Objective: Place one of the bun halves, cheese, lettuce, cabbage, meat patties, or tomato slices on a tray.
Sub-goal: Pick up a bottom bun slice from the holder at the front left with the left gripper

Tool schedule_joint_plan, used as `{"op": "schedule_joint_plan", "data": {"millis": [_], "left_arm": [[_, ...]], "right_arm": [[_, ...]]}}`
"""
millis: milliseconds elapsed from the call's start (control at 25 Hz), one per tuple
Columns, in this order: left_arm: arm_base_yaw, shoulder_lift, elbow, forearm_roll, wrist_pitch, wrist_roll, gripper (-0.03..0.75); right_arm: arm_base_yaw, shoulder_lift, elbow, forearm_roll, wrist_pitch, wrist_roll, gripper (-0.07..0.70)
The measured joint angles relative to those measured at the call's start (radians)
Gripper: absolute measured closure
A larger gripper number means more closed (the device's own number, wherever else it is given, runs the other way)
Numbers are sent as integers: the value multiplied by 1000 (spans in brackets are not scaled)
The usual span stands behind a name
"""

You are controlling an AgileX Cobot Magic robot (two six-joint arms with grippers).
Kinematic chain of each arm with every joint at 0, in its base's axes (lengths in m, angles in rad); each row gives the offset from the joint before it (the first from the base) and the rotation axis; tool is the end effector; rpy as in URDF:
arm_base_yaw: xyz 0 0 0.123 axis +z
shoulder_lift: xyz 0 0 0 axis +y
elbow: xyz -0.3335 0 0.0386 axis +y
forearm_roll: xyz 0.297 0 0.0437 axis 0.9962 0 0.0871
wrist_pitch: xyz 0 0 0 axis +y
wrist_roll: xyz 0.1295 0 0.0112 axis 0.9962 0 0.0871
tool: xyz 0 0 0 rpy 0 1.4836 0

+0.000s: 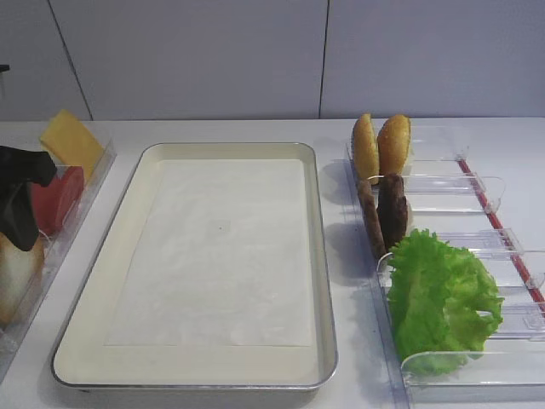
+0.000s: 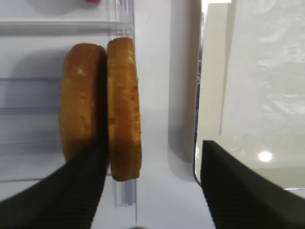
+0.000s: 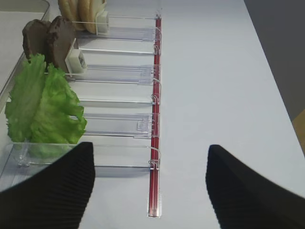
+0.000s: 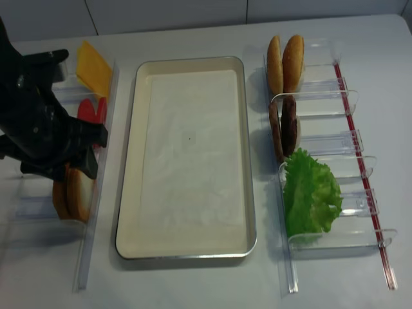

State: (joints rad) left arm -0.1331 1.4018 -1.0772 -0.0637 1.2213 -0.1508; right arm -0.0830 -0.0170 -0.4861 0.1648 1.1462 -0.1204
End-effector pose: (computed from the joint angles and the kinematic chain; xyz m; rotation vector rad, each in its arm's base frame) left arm 0.2883 -0.0464 0.2760 -0.0549 3.0366 -0.1159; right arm 0.0160 0.0182 0.2700 -0.0561 2.1149 0.0788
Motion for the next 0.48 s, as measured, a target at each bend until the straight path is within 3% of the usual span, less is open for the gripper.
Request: {"op": "schedule_joint_plan", "data": {"millis": [480], "left_arm": [[0, 85, 0, 20, 0, -1, 304]], "right_arm": [[0, 0, 0, 0, 0, 0, 131]]}}
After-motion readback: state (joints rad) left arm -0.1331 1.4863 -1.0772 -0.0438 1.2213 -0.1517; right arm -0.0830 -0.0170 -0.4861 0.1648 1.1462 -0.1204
